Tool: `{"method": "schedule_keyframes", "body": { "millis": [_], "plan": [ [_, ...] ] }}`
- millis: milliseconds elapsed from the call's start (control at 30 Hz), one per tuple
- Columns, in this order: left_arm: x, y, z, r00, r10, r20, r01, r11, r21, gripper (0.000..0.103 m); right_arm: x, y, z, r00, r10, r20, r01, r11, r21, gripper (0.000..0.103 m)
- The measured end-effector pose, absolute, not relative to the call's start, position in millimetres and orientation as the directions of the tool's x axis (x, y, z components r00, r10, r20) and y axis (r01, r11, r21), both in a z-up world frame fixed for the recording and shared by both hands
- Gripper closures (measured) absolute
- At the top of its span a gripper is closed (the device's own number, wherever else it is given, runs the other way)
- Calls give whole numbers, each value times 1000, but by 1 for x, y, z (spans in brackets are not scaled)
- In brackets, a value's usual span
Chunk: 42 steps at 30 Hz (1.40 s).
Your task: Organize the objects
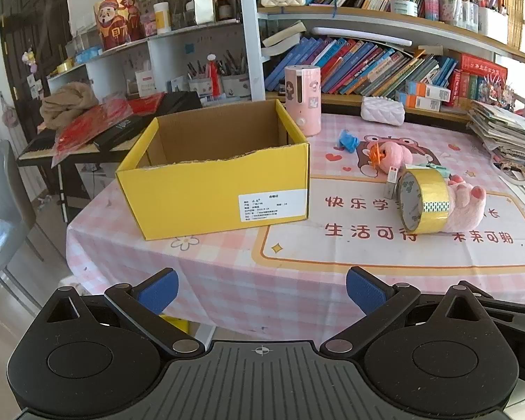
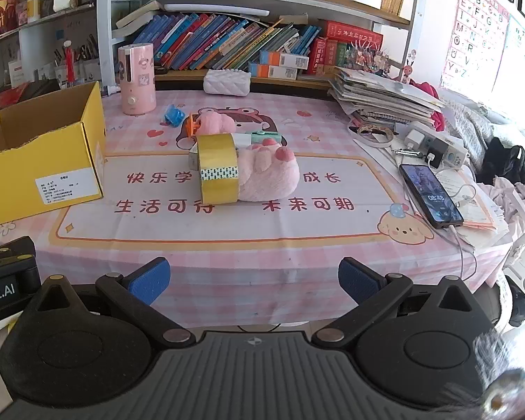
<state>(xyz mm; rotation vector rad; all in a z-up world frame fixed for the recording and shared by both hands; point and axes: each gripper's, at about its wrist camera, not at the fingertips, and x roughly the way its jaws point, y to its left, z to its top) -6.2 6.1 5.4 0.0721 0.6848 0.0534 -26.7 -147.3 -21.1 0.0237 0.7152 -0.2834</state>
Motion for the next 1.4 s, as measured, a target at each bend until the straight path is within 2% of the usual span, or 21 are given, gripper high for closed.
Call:
{"method": "schedule_keyframes", "body": {
  "millis": [1400],
  "plan": [
    [-4, 14, 5, 767, 64, -639, -26, 997, 69, 0, -24, -140, -22, 719, -242, -652, 253, 964, -79, 0]
  ]
}}
